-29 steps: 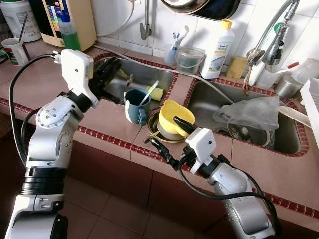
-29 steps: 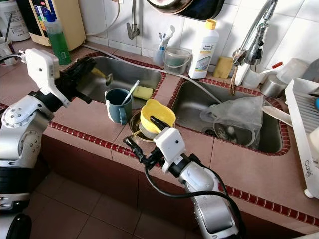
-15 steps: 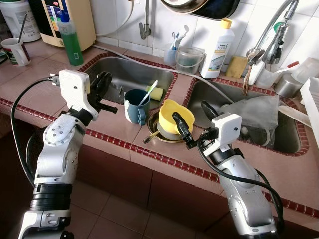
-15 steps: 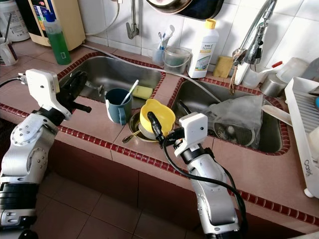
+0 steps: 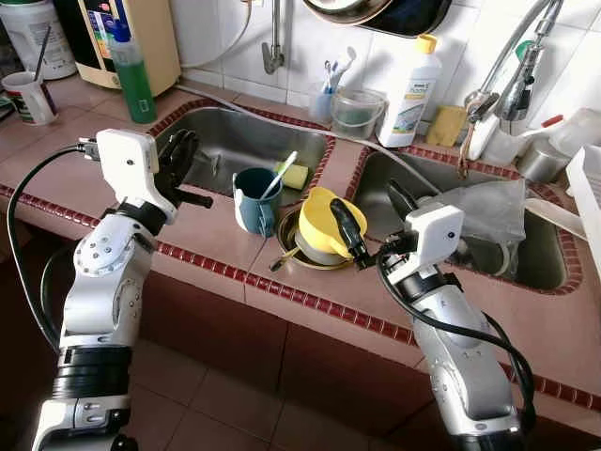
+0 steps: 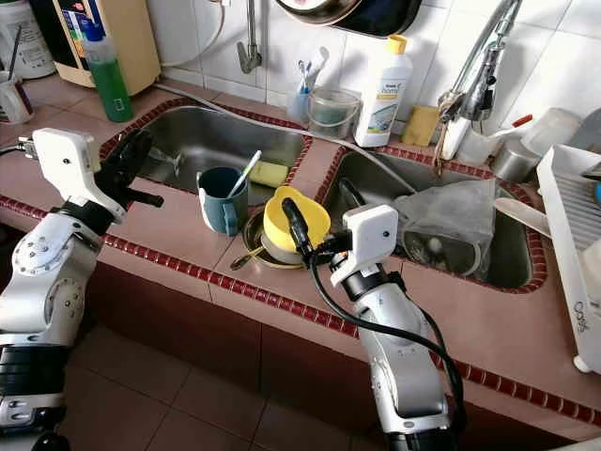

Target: Kitchen organization

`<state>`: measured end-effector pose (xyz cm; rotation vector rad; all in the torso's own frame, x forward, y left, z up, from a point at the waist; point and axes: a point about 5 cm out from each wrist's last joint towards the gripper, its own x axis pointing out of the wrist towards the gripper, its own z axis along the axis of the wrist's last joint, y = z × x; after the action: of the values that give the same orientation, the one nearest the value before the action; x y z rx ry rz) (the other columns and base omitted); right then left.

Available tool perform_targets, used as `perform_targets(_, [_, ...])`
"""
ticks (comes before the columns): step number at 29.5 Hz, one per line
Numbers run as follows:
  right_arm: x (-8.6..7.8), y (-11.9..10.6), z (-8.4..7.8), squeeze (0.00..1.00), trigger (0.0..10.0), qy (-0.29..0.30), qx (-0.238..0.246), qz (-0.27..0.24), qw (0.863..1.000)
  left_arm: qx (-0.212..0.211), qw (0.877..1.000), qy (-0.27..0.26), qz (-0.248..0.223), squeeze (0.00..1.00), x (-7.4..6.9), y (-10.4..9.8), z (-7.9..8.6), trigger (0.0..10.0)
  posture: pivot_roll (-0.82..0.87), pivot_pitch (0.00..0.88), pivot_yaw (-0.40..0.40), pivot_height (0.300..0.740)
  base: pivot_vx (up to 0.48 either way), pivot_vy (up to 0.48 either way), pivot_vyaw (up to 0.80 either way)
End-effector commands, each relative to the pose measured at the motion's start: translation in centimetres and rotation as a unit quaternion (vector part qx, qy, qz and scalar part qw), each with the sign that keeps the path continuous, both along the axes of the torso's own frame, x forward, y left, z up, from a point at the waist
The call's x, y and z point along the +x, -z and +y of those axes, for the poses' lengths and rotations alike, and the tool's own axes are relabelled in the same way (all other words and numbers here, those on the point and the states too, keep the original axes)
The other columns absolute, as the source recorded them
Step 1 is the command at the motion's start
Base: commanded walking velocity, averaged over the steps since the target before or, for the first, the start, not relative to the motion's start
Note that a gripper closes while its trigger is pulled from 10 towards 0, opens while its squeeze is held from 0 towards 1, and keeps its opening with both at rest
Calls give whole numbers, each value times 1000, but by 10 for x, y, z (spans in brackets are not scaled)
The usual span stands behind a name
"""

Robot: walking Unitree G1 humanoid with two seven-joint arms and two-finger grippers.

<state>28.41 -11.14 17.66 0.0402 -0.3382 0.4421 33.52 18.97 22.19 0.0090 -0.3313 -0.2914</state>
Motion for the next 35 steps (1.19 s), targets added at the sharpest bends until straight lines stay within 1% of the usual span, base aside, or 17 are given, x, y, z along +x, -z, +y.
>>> perform_targets(1, [1,-8,-3,0,10000,2,6,-13,1000,2,1000,2,-19,0,3,-12,0,10000,-13,24,-38,740,322,0,0])
perform_targets(5, [0,-8,-2,0,10000,0,6,-13,1000,3,1000,2,-20,0,3,-12,0,10000,-14,20,-39,740,331,0,0])
perform_targets(7, [0,-7,-2,0,10000,-1,4,-13,1000,-5,1000,3,-18,0,4,-12,-1,10000,-16,16,-39,740,343,0,0])
perform_targets(22, [-1,-7,-2,0,10000,-6,0,-13,1000,-1,1000,7,-20,0,5,-13,-3,10000,-19,10,-41,740,338,0,0])
perform_targets(28, [-1,-7,-3,0,10000,-7,-1,-12,1000,1,1000,5,-17,0,6,-12,-3,10000,-21,11,-41,740,0,0,0])
perform_targets(31, [-2,-7,-3,0,10000,-7,-2,-12,1000,-1,1000,17,-22,0,6,-12,-5,10000,-25,16,-38,740,0,0,0])
perform_targets(33, [-2,-7,-3,0,10000,-7,-2,-12,1000,5,1000,16,-16,0,7,-11,-5,10000,-26,18,-37,740,0,0,0])
perform_targets(35, [-3,-7,-3,0,10000,-8,-1,-9,1000,24,999,19,-11,0,9,-9,-8,10000,-28,21,-37,740,0,0,0])
